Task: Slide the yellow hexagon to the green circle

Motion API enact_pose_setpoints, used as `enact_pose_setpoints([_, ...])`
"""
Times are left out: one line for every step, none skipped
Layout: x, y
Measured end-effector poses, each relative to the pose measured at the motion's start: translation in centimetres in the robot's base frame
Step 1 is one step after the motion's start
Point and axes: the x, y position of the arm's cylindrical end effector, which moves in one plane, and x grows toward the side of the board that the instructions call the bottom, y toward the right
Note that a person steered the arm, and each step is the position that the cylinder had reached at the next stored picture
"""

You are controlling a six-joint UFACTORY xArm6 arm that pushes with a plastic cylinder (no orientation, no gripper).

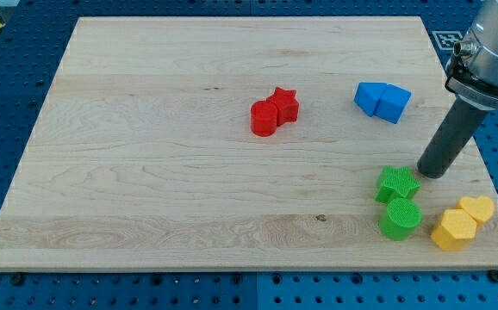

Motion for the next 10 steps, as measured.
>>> enact_pose_setpoints([-0.2,2.0])
enact_pose_setpoints([-0.2,4.5])
enact_pose_setpoints([0.0,9.2])
enact_pose_setpoints([2.8,10.9])
enact_pose_setpoints([7.7,7.9])
enact_pose_setpoints([11.3,6.9])
enact_pose_setpoints([11.3,6.9])
enact_pose_setpoints([11.3,5.4])
enact_pose_setpoints([11.3,0.6])
enact_pose_setpoints([11.3,-1.3])
